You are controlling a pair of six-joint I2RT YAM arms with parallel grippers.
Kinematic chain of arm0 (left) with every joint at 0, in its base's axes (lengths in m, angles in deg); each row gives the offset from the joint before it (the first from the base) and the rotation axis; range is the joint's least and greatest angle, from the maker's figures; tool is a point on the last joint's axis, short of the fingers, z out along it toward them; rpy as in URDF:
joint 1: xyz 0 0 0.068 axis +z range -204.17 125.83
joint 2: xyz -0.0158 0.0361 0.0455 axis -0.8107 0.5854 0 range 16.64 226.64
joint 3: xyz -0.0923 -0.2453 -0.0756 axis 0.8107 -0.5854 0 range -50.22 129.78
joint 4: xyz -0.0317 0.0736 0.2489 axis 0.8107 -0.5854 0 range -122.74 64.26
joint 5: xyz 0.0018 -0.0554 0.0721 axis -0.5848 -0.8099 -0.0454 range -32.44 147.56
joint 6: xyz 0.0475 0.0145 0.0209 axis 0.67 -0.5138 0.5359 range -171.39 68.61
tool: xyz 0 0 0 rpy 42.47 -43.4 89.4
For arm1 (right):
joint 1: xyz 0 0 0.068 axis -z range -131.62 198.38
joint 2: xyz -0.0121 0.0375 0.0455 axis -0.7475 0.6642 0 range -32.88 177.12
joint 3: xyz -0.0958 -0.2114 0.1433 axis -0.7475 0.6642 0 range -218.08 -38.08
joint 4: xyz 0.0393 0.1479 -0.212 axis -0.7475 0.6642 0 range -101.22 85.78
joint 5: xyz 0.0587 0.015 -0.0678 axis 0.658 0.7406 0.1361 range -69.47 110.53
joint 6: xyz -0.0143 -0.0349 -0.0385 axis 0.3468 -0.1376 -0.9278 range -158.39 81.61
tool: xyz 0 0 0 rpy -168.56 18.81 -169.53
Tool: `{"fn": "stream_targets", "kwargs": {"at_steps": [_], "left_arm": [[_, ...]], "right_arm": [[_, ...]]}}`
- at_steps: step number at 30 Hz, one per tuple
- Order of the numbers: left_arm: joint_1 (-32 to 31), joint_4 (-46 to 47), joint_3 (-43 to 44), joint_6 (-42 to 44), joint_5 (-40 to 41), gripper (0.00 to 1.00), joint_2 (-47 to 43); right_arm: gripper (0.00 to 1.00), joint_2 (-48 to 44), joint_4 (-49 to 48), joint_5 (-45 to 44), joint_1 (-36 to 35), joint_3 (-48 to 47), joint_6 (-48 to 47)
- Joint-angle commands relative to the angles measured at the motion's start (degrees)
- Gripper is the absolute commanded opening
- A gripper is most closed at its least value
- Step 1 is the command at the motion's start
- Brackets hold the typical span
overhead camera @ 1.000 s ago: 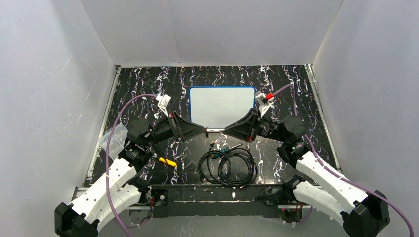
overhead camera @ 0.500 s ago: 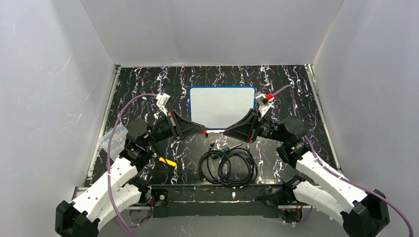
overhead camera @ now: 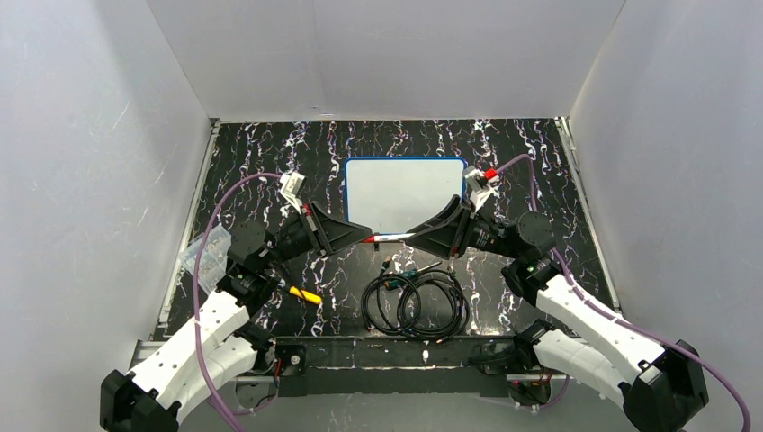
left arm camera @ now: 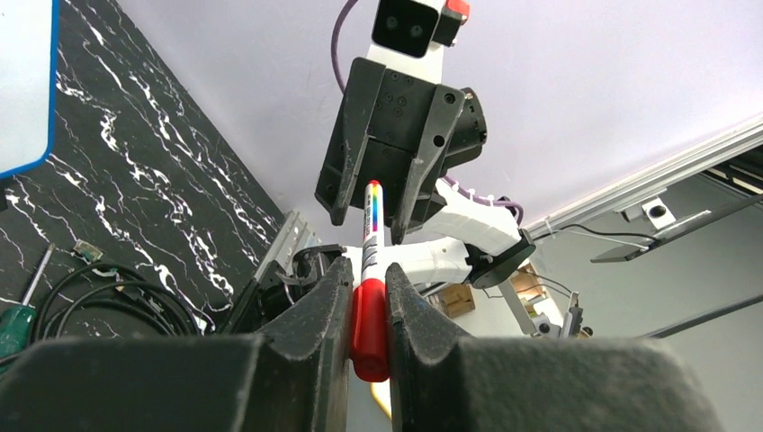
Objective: Write a sentence on the whiteboard
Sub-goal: Open the whiteboard marker at the center of the board.
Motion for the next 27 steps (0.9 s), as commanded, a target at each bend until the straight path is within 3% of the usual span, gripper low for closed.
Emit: {"fn": "stream_targets", "kwargs": {"at_steps": [1, 12, 23, 27], "left_arm": [[0.2, 2.2, -1.1, -0.1, 2.6, 0.0, -2.2], [0.2, 2.7, -1.6, -0.5, 3.0, 0.0, -2.4], [0.2, 2.9, -1.0, -0.6, 1.1, 0.0, -1.6], [0.2, 3.0, -0.7, -0.6, 0.4, 0.0, -1.1]], "right_arm": [[0.45, 0.2, -8.3, -1.4, -0.2, 1.4, 3.5], [0.42, 0.9, -14.7, -3.7, -0.2, 2.8, 7.3], [0.41, 2.4, -14.7, -3.7, -0.2, 2.5, 7.6], [0.36, 2.4, -14.1, -3.7, -0.1, 2.5, 7.3]]}}
